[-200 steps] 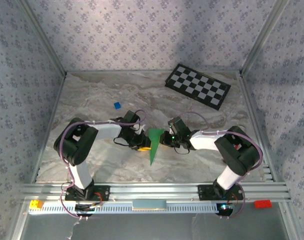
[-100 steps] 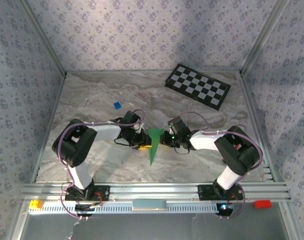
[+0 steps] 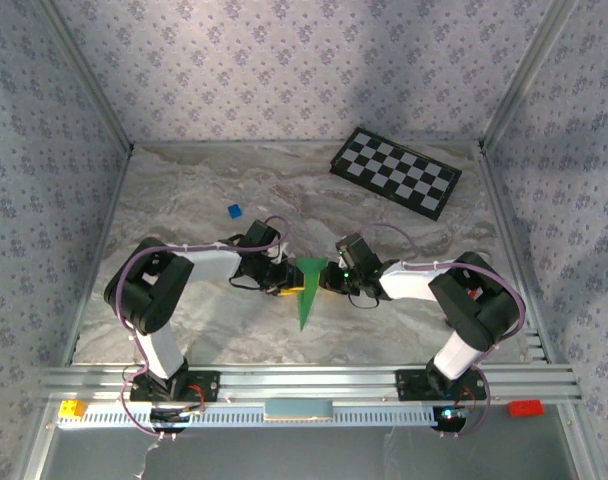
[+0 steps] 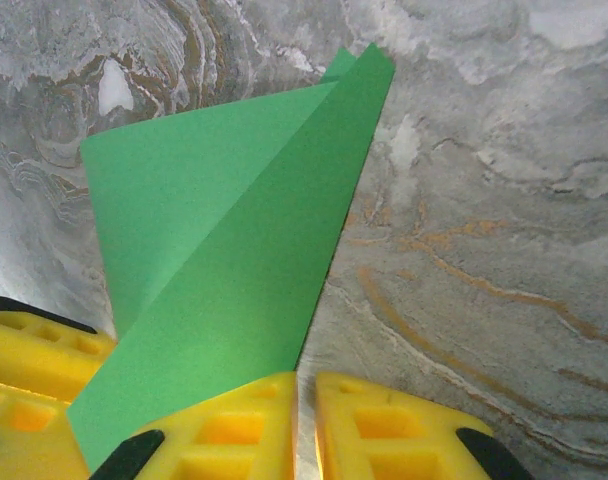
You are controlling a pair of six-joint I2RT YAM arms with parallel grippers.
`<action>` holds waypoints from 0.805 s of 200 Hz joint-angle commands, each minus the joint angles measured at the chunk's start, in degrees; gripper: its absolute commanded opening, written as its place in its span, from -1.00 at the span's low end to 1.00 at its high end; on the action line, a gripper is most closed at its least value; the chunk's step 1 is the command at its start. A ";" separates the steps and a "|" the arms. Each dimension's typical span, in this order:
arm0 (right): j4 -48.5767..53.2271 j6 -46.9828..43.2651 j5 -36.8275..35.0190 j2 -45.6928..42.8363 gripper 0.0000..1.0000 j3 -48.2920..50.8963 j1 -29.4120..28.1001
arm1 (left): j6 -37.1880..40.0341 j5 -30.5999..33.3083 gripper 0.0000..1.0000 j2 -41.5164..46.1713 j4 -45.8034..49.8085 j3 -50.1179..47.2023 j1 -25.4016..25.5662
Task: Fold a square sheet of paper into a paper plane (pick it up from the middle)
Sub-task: Move a paper plane to the center of the table.
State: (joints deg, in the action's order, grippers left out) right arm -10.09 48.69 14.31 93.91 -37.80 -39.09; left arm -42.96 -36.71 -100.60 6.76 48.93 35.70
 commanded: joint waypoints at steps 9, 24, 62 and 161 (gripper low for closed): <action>-3.29 0.73 1.59 4.39 -0.70 0.15 -1.43 | 2.01 -2.66 -0.39 -0.48 0.99 -0.34 0.44; -3.18 0.77 1.60 4.40 -0.71 0.11 -1.33 | 2.60 -3.17 -0.39 -0.65 1.79 -0.35 0.55; -3.19 0.80 1.52 4.45 -0.71 0.11 -1.36 | 3.89 -4.39 -0.43 -1.19 3.17 -0.50 0.84; -3.32 0.79 1.56 4.67 -0.71 0.22 -1.25 | 3.89 -4.74 -0.57 -2.59 2.94 1.08 2.37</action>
State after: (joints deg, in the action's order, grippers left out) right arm -10.09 48.69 14.35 93.93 -37.80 -39.03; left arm -39.94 -39.64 -101.71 8.95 48.99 36.88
